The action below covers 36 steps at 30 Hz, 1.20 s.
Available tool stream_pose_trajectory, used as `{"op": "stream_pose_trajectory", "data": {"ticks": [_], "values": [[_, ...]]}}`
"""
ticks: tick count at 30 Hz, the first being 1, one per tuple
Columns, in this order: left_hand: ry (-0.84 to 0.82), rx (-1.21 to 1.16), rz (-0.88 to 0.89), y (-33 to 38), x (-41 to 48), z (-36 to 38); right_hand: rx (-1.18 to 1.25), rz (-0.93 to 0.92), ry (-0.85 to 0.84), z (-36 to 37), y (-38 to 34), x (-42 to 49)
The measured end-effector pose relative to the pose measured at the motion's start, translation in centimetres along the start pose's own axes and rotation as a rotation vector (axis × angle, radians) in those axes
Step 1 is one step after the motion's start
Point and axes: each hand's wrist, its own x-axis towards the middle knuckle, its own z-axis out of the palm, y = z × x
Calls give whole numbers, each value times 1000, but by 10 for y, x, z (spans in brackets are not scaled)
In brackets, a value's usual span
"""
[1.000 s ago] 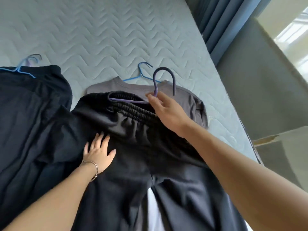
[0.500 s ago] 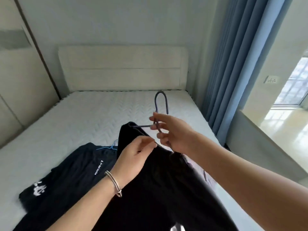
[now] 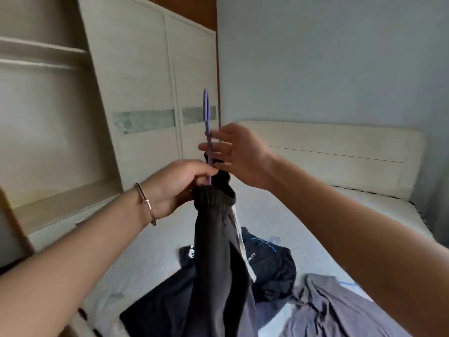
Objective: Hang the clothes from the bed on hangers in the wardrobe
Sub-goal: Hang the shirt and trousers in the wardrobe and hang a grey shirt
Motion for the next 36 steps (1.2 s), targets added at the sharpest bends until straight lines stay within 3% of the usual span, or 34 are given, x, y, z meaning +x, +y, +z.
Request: {"op": "stream_pose_trajectory", "data": {"ticks": [4, 13, 15, 18, 22, 25, 27, 31, 36], "values": [[272, 245, 33, 5, -36, -90, -118, -78, -137, 94, 6, 27], [673, 750, -32, -12, -119, -309, -530, -315, -554, 312, 30, 101], [709, 800, -54, -13, -132, -353, -714, -502, -551, 356, 33, 116], [766, 961, -61, -16, -148, -418, -803, -737, -359, 396, 31, 154], [775, 1119, -30, -31, -163, -492, -889, -650, -156, 408, 56, 222], [774, 1125, -31, -45, -166, -537, -983, -437, -345, 423, 103, 264], [782, 1117, -25, -54, -162, -565, -978, -401, -467, 443, 128, 292], [829, 1159, -25, -76, -144, -625, -997, -530, -501, 481, 151, 351], [912, 1213, -40, -87, -104, -708, -735, -648, -480, 534, 166, 434]]}}
